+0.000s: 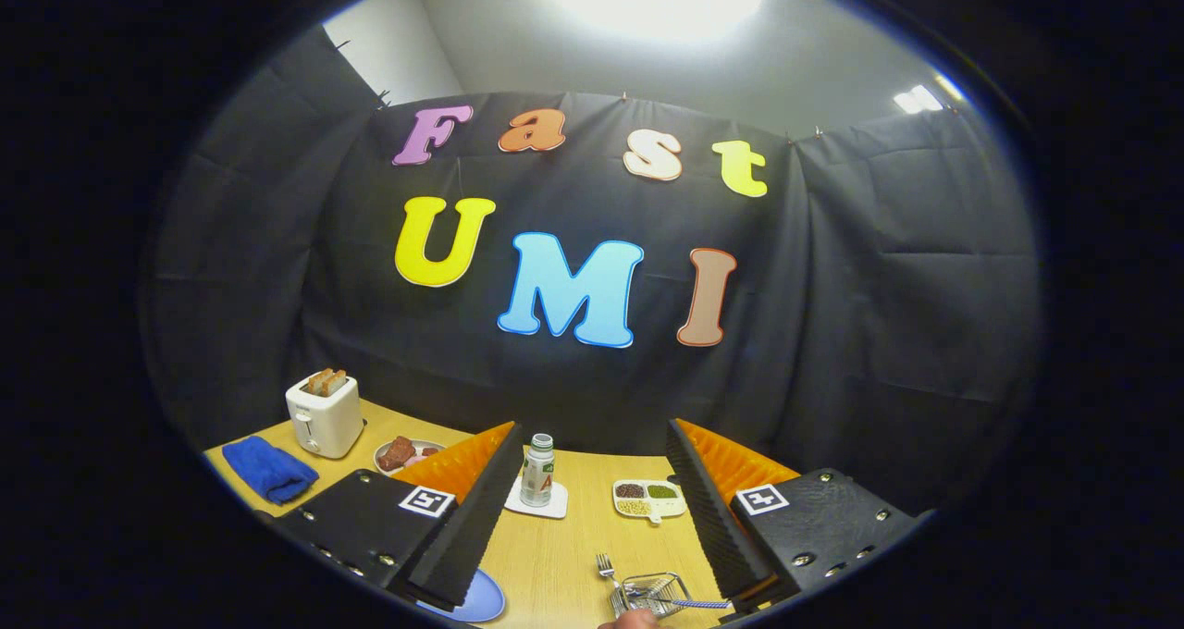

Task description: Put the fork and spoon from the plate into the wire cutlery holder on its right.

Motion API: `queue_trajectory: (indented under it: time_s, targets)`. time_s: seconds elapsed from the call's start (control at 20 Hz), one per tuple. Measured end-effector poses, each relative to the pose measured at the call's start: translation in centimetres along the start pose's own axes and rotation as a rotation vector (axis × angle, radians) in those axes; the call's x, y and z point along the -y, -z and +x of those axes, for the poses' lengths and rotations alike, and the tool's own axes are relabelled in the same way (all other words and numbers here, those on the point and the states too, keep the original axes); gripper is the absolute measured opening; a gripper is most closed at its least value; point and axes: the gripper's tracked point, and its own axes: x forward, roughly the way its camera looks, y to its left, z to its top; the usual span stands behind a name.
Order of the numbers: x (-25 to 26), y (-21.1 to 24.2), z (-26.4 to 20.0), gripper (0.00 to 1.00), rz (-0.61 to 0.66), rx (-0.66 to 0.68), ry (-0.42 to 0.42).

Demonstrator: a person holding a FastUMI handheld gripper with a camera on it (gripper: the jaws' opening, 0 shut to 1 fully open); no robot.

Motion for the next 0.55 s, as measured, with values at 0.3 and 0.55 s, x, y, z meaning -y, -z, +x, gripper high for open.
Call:
queue_trajectory:
  time_s: [0.3,0.55]
  targets:
    - [1.9,1.7,-1.9,0.95,0.022,0.003,0.074]
    - [5.5,1.6,-2.6,0.95,-0.032,0.028,0.181]
